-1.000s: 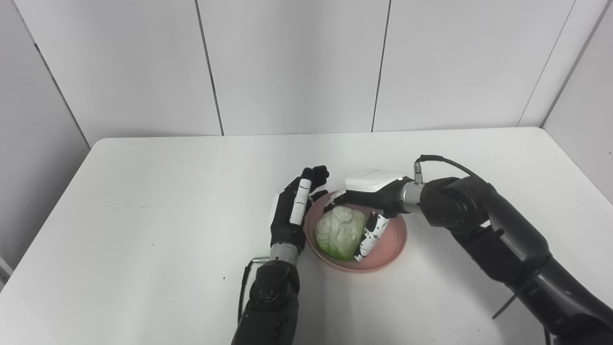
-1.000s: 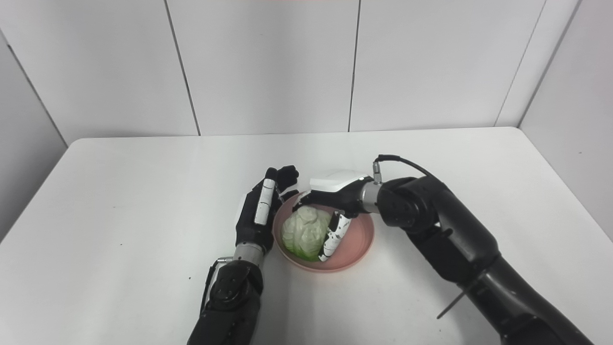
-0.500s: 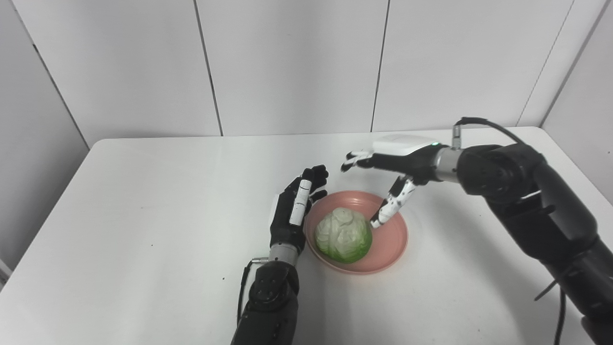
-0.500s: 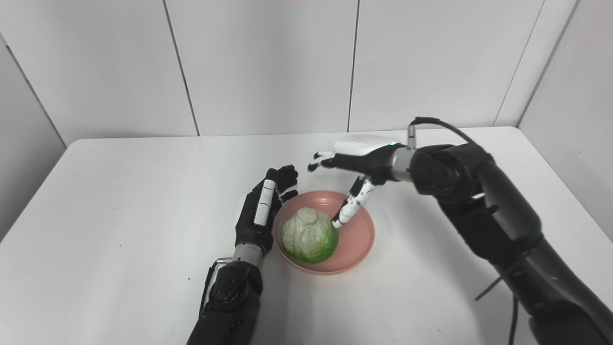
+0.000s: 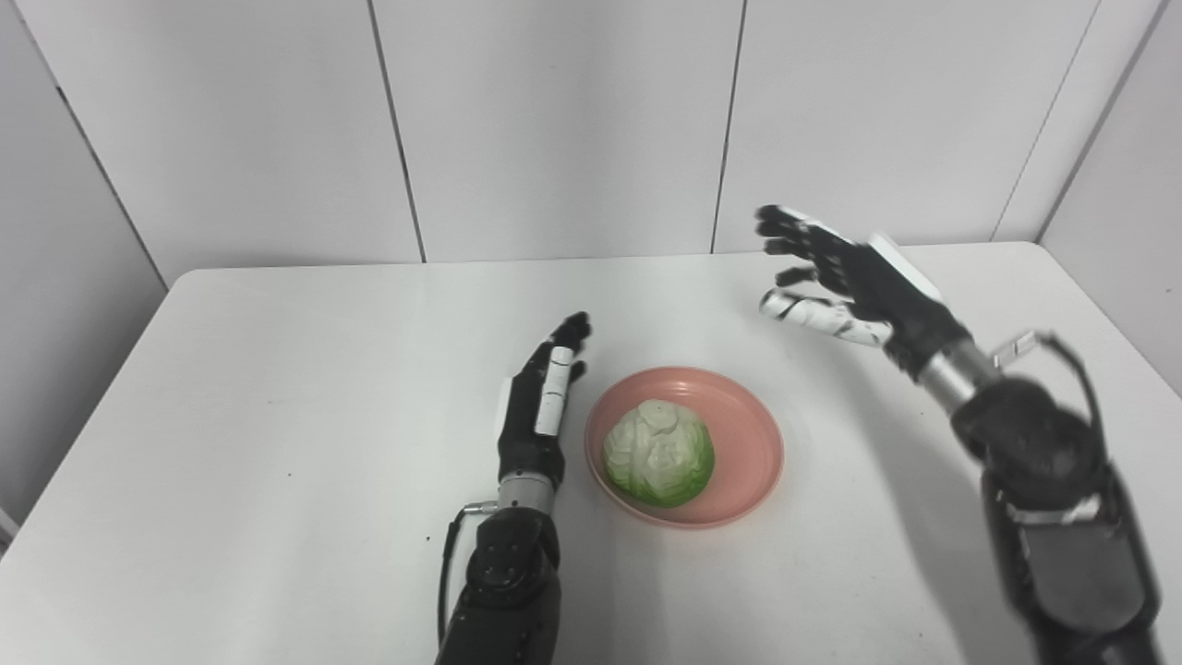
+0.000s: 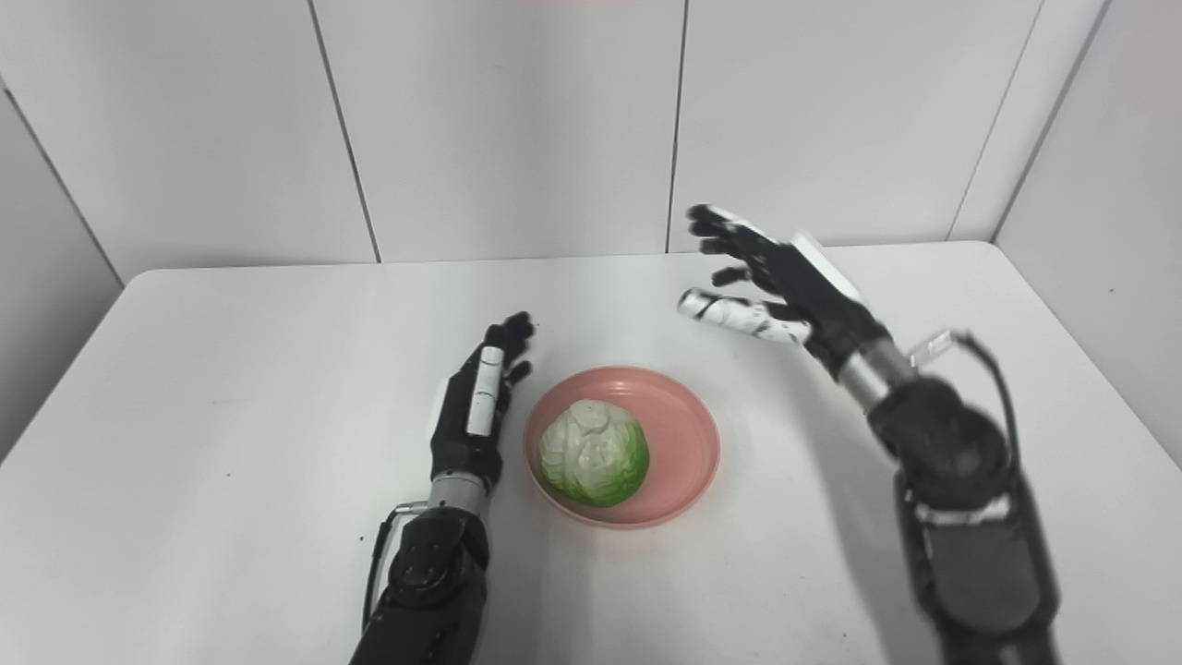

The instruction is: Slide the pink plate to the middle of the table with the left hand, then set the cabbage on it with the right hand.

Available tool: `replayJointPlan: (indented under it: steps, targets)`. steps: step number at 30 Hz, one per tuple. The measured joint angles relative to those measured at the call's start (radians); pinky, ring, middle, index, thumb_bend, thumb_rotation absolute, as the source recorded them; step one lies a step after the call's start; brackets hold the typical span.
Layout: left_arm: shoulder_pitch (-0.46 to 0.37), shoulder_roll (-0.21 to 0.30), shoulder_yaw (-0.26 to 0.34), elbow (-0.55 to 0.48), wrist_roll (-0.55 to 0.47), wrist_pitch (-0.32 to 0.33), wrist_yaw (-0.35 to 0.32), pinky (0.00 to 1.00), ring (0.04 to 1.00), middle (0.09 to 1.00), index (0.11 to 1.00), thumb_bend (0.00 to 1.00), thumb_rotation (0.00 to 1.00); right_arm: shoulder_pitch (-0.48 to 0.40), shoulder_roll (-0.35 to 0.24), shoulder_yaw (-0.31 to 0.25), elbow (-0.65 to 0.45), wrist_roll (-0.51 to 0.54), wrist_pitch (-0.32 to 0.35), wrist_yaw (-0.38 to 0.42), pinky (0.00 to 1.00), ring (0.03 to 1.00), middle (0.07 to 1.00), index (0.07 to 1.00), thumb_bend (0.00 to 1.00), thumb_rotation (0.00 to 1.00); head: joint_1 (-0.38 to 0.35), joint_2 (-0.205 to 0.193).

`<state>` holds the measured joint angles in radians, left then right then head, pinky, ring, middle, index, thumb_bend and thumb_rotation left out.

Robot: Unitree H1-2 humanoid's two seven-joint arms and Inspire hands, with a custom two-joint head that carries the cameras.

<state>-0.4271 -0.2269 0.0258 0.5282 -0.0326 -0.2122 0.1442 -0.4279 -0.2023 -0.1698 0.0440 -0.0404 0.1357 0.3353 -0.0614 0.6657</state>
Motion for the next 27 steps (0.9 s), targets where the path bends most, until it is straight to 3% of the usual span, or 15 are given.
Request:
replayJointPlan:
  steps: [4,8,11,15,18,22,27]
  targets:
    - [0.002,0.002,0.001,-0.007,0.018,-0.002,0.034,1.0,1.0,0.999,0.952,0.86,0.94,0.054,0.104,-0.059,0.057,0.14,0.048,-0.067,0.82,0.898,0.938,0.951,1.0,1.0,-0.002,0.0]
    - [0.001,0.002,-0.004,-0.005,0.042,-0.002,0.064,1.0,1.0,1.0,0.993,0.81,0.92,0.056,0.12,-0.061,0.089,0.183,0.043,-0.113,0.9,0.921,0.939,0.951,1.0,1.0,-0.002,-0.002]
    - [-0.012,-0.002,-0.004,0.021,0.081,-0.026,0.119,1.0,1.0,1.0,0.996,0.72,0.89,0.058,0.116,-0.038,0.147,0.139,-0.018,-0.165,0.96,0.96,0.962,0.962,0.94,1.0,-0.006,-0.005]
    - [-0.039,-0.009,-0.002,0.069,0.094,-0.064,0.166,1.0,1.0,1.0,0.998,0.71,0.91,0.064,0.119,0.009,0.203,0.063,-0.092,-0.239,1.0,0.997,0.978,0.97,0.95,1.0,-0.011,-0.008]
    - [-0.046,-0.011,-0.006,0.079,0.095,-0.063,0.17,1.0,1.0,1.0,1.0,0.73,0.94,0.065,0.116,0.047,0.218,0.005,-0.112,-0.276,1.0,1.0,0.979,0.968,0.97,1.0,-0.012,-0.006]
    - [-0.048,-0.01,-0.007,0.079,0.094,-0.04,0.163,1.0,1.0,1.0,1.0,0.82,0.96,0.072,0.091,0.107,0.218,-0.076,-0.123,-0.302,1.0,1.0,0.996,0.964,0.92,1.0,-0.012,-0.005]
    - [-0.045,-0.002,-0.012,0.068,0.099,-0.006,0.152,1.0,1.0,0.994,1.0,0.87,0.97,0.082,0.08,0.137,0.221,-0.123,-0.137,-0.334,1.0,0.999,0.975,0.937,0.88,1.0,-0.02,-0.005]
